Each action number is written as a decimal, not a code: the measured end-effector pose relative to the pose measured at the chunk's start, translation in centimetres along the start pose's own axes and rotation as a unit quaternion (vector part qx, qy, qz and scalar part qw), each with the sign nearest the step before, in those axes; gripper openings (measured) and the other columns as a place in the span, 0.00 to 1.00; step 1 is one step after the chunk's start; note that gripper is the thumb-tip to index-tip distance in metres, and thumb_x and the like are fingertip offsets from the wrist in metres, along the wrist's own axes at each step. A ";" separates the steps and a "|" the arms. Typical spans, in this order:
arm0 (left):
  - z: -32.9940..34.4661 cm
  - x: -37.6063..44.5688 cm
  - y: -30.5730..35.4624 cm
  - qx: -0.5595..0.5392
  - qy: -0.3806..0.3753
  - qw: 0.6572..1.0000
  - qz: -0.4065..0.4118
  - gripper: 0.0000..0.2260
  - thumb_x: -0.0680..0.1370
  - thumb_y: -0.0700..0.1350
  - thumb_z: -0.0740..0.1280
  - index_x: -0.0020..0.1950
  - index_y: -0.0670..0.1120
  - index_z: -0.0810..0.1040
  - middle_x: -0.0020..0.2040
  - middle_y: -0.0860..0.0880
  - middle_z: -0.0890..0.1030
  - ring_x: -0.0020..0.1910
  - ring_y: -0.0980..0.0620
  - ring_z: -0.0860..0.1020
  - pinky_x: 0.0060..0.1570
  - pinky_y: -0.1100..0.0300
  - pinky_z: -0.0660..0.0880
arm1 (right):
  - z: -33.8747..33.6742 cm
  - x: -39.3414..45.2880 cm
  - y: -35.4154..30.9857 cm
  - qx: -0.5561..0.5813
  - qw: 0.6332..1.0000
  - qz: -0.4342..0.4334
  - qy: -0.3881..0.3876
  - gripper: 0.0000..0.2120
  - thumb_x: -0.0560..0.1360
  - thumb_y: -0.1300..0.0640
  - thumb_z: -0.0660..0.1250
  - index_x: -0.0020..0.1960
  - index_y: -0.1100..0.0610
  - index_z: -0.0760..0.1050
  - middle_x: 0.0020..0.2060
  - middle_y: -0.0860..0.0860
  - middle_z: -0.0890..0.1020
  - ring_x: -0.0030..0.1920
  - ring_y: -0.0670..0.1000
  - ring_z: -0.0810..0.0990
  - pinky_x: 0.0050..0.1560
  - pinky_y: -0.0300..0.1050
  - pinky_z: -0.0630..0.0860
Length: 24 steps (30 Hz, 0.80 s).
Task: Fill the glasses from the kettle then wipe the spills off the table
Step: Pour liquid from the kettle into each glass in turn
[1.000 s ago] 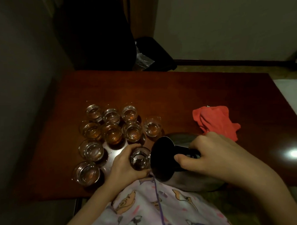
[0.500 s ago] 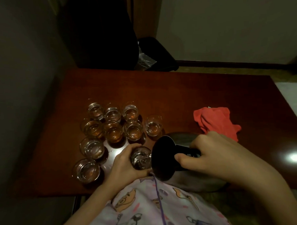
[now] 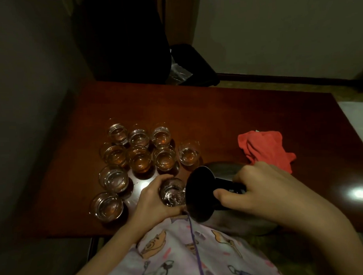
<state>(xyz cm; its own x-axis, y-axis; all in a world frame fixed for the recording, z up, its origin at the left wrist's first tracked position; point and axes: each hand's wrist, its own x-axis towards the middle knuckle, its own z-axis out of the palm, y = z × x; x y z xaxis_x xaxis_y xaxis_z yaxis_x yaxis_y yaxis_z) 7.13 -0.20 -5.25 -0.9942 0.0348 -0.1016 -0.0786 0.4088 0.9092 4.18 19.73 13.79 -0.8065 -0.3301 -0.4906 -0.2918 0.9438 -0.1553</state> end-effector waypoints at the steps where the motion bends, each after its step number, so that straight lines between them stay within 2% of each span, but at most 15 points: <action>1: 0.0 0.0 0.0 -0.001 -0.001 1.000 -0.001 0.37 0.54 0.58 0.77 0.61 0.50 0.73 0.52 0.58 0.79 0.51 0.65 0.77 0.47 0.75 0.71 | 0.0 0.0 -0.1 0.001 1.000 0.000 -0.003 0.26 0.66 0.32 0.55 0.30 0.56 0.67 0.25 0.51 0.65 0.25 0.50 0.64 0.29 0.46 0.59; 7: -0.1 -0.1 -0.1 -0.007 -0.006 1.000 -0.008 0.36 0.55 0.59 0.76 0.60 0.52 0.72 0.52 0.60 0.78 0.52 0.66 0.76 0.49 0.74 0.72 | 0.0 -0.1 -0.2 0.003 1.000 0.000 -0.017 0.26 0.68 0.33 0.57 0.31 0.57 0.69 0.25 0.51 0.66 0.25 0.50 0.64 0.29 0.46 0.60; 12: 0.1 0.1 -0.2 -0.015 0.001 1.000 -0.015 0.37 0.54 0.56 0.77 0.61 0.51 0.72 0.53 0.59 0.78 0.53 0.65 0.76 0.48 0.74 0.71 | -0.2 0.3 -0.3 0.003 1.000 -0.004 -0.029 0.27 0.64 0.31 0.54 0.30 0.56 0.67 0.25 0.51 0.66 0.25 0.50 0.63 0.29 0.47 0.60; 17: 0.2 0.2 -0.6 -0.017 0.005 1.000 -0.015 0.36 0.56 0.47 0.80 0.62 0.51 0.72 0.54 0.57 0.79 0.54 0.65 0.76 0.49 0.75 0.70 | -0.3 0.3 -0.4 0.002 1.000 0.002 -0.030 0.26 0.64 0.31 0.55 0.29 0.55 0.65 0.25 0.50 0.64 0.24 0.49 0.62 0.29 0.46 0.59; 24: 0.2 0.2 -0.7 -0.023 0.000 1.000 -0.011 0.35 0.56 0.48 0.80 0.61 0.51 0.72 0.53 0.58 0.78 0.53 0.65 0.76 0.49 0.75 0.71 | -0.3 0.2 -0.6 -0.001 0.999 0.011 -0.032 0.26 0.64 0.31 0.54 0.29 0.56 0.66 0.26 0.51 0.65 0.25 0.50 0.63 0.29 0.46 0.59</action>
<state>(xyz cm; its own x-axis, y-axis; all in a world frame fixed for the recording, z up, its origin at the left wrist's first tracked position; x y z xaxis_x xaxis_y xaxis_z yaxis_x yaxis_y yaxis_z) 7.02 -0.30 -6.00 -0.9922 0.0253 -0.1219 -0.1042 0.3671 0.9243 4.05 19.10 14.05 -0.7784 -0.3077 -0.5472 -0.2763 0.9506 -0.1416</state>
